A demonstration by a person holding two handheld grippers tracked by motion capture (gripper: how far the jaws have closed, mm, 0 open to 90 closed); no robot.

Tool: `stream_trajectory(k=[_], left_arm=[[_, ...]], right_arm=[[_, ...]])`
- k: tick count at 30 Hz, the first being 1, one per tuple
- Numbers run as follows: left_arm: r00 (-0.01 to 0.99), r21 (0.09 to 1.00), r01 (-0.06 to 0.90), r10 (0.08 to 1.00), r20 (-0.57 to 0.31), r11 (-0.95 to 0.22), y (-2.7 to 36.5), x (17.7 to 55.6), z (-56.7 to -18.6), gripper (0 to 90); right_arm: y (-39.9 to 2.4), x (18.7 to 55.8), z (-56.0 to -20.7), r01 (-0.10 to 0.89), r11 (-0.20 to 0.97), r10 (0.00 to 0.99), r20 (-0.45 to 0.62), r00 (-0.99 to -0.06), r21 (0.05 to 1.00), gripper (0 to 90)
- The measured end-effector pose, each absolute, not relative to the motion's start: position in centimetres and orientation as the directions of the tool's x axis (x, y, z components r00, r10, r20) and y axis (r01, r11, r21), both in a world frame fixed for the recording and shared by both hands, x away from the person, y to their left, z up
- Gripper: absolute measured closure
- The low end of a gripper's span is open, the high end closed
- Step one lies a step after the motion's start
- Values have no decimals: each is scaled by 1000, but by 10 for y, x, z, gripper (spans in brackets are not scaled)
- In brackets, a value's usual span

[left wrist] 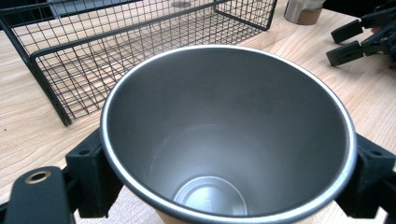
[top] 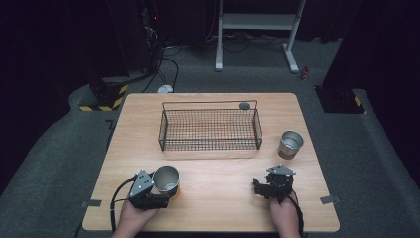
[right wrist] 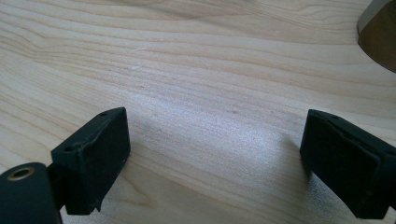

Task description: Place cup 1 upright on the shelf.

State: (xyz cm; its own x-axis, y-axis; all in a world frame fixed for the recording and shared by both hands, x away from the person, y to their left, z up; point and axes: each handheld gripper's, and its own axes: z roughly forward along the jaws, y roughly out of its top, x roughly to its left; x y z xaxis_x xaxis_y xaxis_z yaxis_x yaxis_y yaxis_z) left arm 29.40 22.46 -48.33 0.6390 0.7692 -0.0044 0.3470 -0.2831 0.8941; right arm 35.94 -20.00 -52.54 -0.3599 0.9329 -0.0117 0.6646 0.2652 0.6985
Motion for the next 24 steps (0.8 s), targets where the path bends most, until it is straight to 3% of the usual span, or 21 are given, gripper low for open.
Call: stream_trajectory(k=[24], left_arm=[[630, 907, 336, 776, -16, -255, 229, 292, -478, 137]], right_arm=[[-200, 359, -525, 665, 265, 933, -12, -360, 699, 84]])
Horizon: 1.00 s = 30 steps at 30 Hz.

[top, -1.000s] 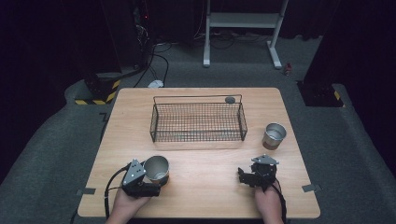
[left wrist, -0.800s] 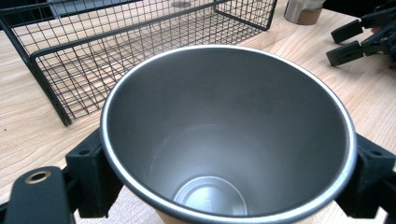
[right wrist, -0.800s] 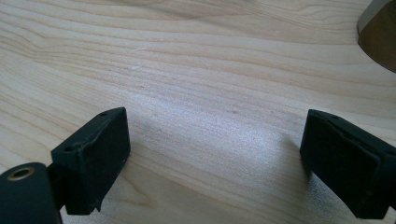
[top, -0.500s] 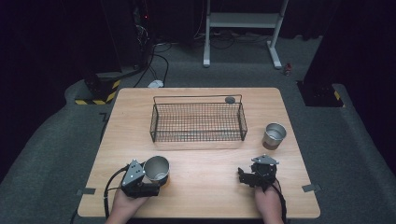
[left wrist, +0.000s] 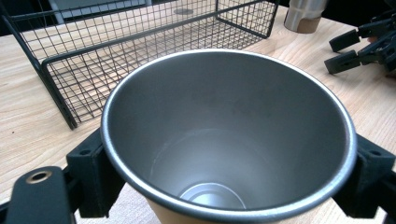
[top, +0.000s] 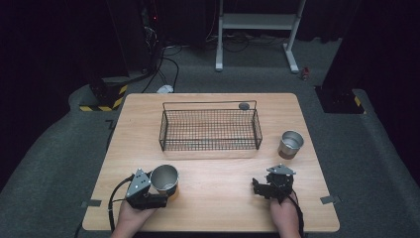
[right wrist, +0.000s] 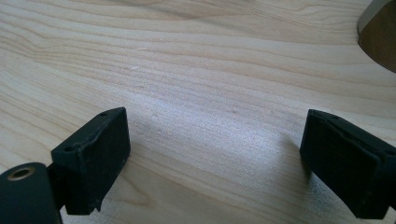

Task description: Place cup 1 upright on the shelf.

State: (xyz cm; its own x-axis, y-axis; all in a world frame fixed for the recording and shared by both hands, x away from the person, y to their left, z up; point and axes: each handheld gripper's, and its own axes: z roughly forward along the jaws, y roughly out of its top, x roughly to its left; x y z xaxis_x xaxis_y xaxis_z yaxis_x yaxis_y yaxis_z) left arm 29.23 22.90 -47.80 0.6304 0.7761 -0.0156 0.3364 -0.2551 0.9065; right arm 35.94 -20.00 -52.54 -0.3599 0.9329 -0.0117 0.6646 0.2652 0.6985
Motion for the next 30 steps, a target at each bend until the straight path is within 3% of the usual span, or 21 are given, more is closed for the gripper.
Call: stream_trajectory(k=[30], left_arm=[[591, 930, 308, 806, -21, -202, 236, 290, -466, 138]], right_arm=[[-200, 359, -525, 664, 266, 933, -13, -361, 699, 85]])
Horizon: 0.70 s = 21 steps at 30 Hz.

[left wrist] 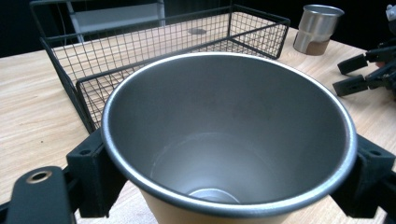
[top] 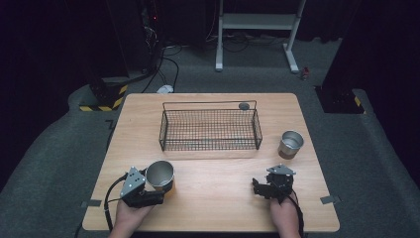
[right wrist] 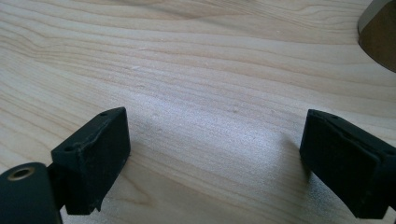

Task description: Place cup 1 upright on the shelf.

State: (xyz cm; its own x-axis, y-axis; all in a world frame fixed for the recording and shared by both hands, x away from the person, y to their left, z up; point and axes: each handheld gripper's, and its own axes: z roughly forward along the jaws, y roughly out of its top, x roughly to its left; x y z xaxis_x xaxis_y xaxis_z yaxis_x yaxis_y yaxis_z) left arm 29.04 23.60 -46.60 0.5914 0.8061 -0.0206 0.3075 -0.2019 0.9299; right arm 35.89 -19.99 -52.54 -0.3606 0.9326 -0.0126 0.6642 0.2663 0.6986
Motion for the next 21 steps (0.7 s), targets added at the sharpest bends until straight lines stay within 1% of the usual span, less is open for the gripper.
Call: stream_trajectory(k=[8, 15, 18, 21], left_arm=[[582, 935, 295, 813, -12, -197, 233, 290, -460, 138], [577, 938, 298, 816, -31, -175, 228, 295, -454, 138], [577, 936, 291, 816, -8, -196, 224, 300, -447, 138], [574, 939, 288, 819, -12, -188, 223, 302, -442, 138]], right_arm=[[-200, 359, -525, 664, 267, 932, -12, -362, 698, 84], [-200, 359, -525, 664, 267, 932, -12, -362, 698, 84], [-200, 359, -525, 664, 267, 932, -12, -362, 699, 84], [-200, 359, -525, 664, 267, 932, -12, -362, 699, 84]])
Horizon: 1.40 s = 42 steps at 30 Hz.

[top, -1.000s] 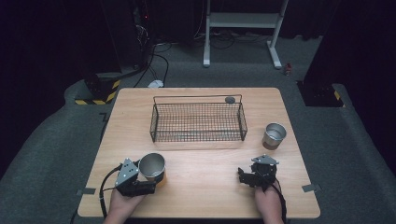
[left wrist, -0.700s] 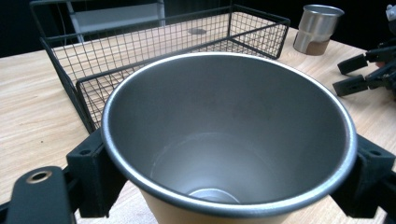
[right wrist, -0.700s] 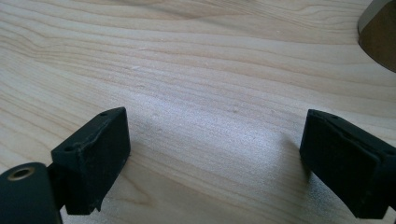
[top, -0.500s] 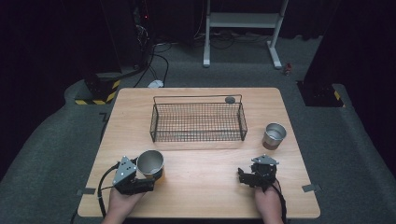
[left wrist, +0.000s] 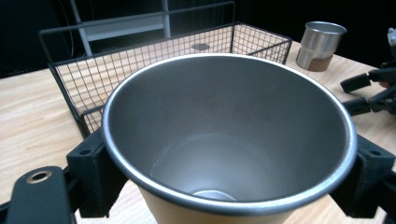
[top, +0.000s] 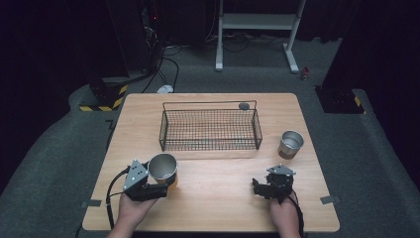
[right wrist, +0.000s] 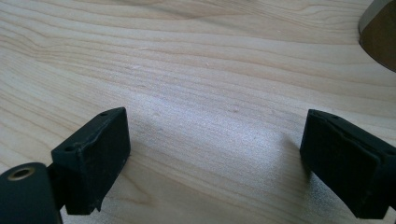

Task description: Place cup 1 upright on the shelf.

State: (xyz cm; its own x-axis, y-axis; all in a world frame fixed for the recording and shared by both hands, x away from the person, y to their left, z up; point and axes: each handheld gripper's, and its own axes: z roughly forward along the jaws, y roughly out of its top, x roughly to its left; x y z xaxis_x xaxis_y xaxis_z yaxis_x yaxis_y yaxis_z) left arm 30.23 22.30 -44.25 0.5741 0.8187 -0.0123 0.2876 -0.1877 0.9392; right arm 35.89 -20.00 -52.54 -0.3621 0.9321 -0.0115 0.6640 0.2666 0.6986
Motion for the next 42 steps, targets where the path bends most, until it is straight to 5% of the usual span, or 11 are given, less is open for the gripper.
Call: stream_trajectory(k=[42], left_arm=[[544, 950, 278, 838, -36, -140, 201, 359, -405, 139]], right_arm=[[-200, 358, -525, 664, 268, 931, -10, -366, 698, 85]])
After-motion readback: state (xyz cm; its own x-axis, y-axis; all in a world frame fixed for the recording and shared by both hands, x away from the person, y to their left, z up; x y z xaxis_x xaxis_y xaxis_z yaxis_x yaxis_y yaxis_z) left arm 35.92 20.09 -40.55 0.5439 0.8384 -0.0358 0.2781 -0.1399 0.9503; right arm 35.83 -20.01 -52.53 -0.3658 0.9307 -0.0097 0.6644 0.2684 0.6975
